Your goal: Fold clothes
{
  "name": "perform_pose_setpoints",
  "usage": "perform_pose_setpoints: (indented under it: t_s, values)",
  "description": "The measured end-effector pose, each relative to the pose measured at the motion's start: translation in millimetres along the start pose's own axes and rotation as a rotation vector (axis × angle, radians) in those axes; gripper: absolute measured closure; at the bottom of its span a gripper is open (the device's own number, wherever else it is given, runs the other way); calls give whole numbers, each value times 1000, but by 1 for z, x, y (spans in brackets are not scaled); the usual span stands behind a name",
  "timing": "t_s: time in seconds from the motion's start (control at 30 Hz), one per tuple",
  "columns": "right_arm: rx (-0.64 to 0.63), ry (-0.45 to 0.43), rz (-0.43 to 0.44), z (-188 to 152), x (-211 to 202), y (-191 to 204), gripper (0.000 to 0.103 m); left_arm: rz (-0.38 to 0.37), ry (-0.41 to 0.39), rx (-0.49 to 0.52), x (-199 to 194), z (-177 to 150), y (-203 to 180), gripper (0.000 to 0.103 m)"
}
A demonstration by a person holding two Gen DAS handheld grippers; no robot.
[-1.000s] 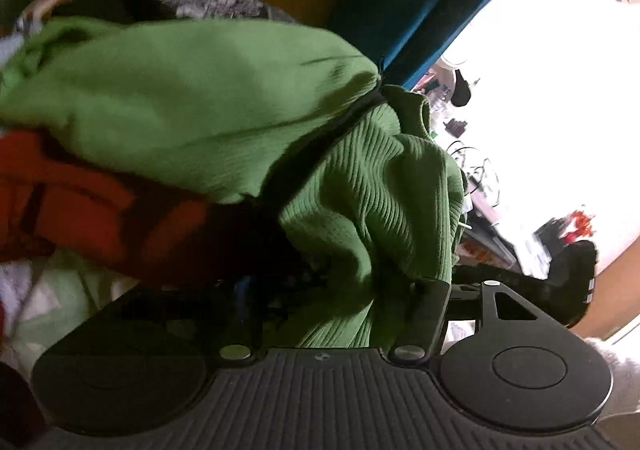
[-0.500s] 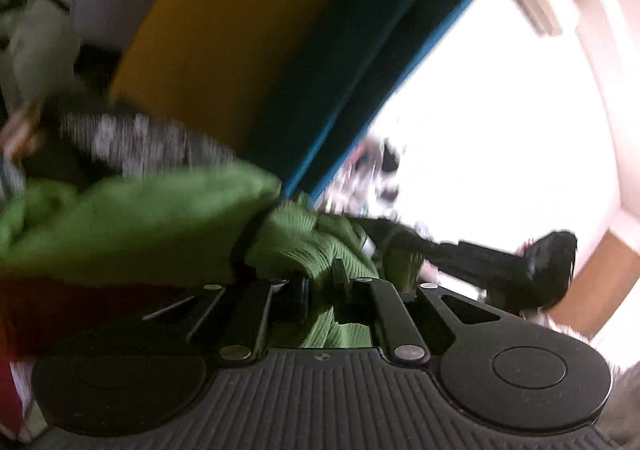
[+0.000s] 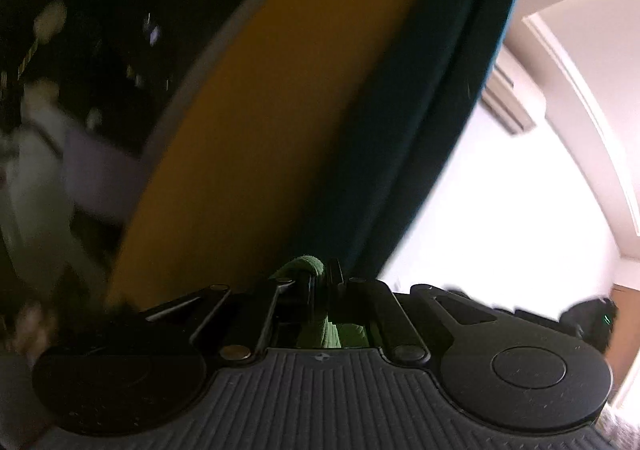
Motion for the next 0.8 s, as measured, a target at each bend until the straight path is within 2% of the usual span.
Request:
perform_pose_setpoints:
  t_s: [0.13,0.23,0.33,0.47,0.6,0.63,0.67,0.7,0.73,0.77,0.8]
  values:
    - [-42,-62,46,17,5,24,95,34,-71,97,14,47,11,98]
    - [-48,-51,31,17,13,26,95,59,-8,113,41,52,27,98]
    - [-54,46,-77,-10,28,-3,94,64,135,124,75,24,38,98]
    - [-42,205,-204,-61,39,-54,94,31,374,199,121,-45,39,97]
    - [-38,319,-230,-101,48,-75,91,-33,510,210,155,-99,32,97]
    - [-52,340,-225,-108,51,-74,85,-57,528,198,163,-105,29,97]
    - [-83,357,-225,-113,54,-70,68,-83,546,183,171,-110,27,97]
    - [-119,370,-231,-117,58,-65,56,-109,563,163,178,-114,25,97]
    - [-160,378,-241,-121,61,-61,37,-134,580,138,184,-118,23,97]
    - [-199,377,-245,-125,63,-56,25,-160,597,112,190,-121,21,97]
    - [-227,376,-246,-127,65,-51,20,-180,610,96,196,-124,18,97]
Point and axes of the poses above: each gripper's, at about its wrist camera, not at the fingertips, and x roughly the way its jaws point, y to its left, z to its top, the point moved 5 cm from there along x, roughly the way its jaws point, and after that the axes turned 15 degrees about x, right-handed, at the moved point
